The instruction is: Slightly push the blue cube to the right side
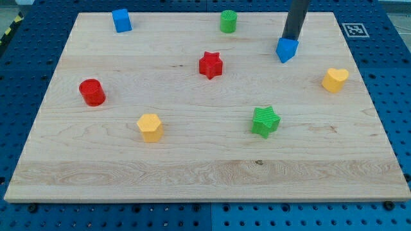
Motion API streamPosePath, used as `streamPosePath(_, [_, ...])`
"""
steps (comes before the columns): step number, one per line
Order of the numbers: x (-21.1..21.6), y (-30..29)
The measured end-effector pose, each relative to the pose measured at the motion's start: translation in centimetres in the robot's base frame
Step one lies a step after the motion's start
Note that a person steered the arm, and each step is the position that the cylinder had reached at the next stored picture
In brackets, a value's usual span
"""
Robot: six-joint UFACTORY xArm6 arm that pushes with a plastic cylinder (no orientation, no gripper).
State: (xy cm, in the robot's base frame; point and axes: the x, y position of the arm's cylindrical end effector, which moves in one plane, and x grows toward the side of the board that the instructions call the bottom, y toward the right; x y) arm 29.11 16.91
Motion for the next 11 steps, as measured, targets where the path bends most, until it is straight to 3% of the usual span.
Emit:
streamPosePath(5, [-2.1, -18.2])
streamPosePath(7, [-7.8, -23.4])
streamPosePath(8, [-9.2, -29.0])
streamPosePath(11, [-10.0, -38.0])
